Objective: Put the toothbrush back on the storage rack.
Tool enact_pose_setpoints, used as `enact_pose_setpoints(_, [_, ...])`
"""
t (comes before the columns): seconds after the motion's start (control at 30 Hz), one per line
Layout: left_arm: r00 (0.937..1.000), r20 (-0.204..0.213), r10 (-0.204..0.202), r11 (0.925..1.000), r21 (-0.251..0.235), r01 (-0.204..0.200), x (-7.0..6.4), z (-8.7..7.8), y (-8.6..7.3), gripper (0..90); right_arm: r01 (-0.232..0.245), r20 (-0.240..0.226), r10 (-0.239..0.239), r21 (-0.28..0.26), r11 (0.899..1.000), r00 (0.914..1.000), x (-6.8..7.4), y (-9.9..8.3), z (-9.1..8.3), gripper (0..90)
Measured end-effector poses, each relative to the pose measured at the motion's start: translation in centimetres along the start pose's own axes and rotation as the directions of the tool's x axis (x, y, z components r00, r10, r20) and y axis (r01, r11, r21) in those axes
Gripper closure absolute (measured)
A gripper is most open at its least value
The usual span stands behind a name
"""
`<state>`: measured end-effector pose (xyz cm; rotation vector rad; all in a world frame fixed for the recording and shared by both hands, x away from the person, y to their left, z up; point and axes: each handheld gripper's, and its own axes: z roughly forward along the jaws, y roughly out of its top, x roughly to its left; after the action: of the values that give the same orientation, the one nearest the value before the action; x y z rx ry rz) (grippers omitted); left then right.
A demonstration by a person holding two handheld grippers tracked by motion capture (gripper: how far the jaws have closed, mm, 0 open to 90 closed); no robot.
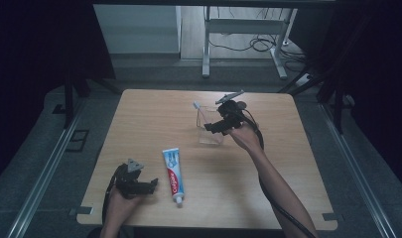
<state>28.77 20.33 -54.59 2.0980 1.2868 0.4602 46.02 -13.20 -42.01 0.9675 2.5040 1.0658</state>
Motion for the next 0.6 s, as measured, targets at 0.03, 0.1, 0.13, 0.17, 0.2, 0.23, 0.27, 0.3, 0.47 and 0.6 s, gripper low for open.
enact_pose_setpoints(0.03, [1.0000,0.000,0.000,1.0000,0.000,0.000,0.0,0.0,0.0,3.1,-0.001,-0.004,0.001,-0.002,1.000,1.0000,0.1,0.0,-0.1,8.5])
enact_pose_setpoints(0.1, [1.0000,0.000,0.000,1.0000,0.000,0.000,0.0,0.0,0.0,3.1,0.015,0.000,-0.015,-0.005,1.000,0.9999,0.2,0.0,-0.3,5.0])
enact_pose_setpoints(0.13, [1.0000,0.000,0.000,1.0000,0.000,0.000,0.0,0.0,0.0,3.1,0.019,0.003,-0.019,-0.004,1.000,0.9998,0.3,0.0,-0.3,2.8])
enact_pose_setpoints(0.17, [1.0000,0.000,0.000,1.0000,0.000,0.000,0.0,0.0,0.0,3.1,0.026,0.007,-0.026,0.000,1.000,0.9996,0.4,0.0,-0.4,1.1])
enact_pose_setpoints(0.2, [1.0000,0.000,0.000,1.0000,0.000,0.000,0.0,0.0,0.0,3.1,0.032,0.009,-0.032,0.001,0.999,0.9994,0.5,-0.1,-0.4,0.0])
enact_pose_setpoints(0.23, [1.0000,0.000,0.000,1.0000,0.000,0.000,0.0,0.0,0.0,3.1,0.031,0.008,-0.031,-0.001,1.000,0.9995,0.6,-0.1,-0.4,0.0])
enact_pose_setpoints(0.27, [1.0000,0.000,0.000,1.0000,0.000,0.000,0.0,0.0,0.0,3.1,0.030,0.003,-0.030,-0.006,1.000,0.9995,0.6,-0.1,-0.5,0.0])
enact_pose_setpoints(0.3, [1.0000,0.000,0.000,1.0000,0.000,0.000,0.0,0.0,0.0,3.1,0.028,0.002,-0.028,-0.010,1.000,0.9996,0.7,-0.2,-0.6,0.0])
enact_pose_setpoints(0.47, [1.0000,0.000,0.001,1.0000,0.000,-0.001,0.0,0.0,0.0,3.1,0.034,0.006,-0.034,-0.028,0.999,0.9994,0.9,-0.5,-1.2,0.0])
enact_pose_setpoints(0.6, [1.0000,-0.001,0.001,1.0000,0.001,-0.001,0.0,0.0,0.0,3.1,0.038,0.014,-0.038,-0.033,0.999,0.9992,0.9,-0.8,-1.8,0.0])
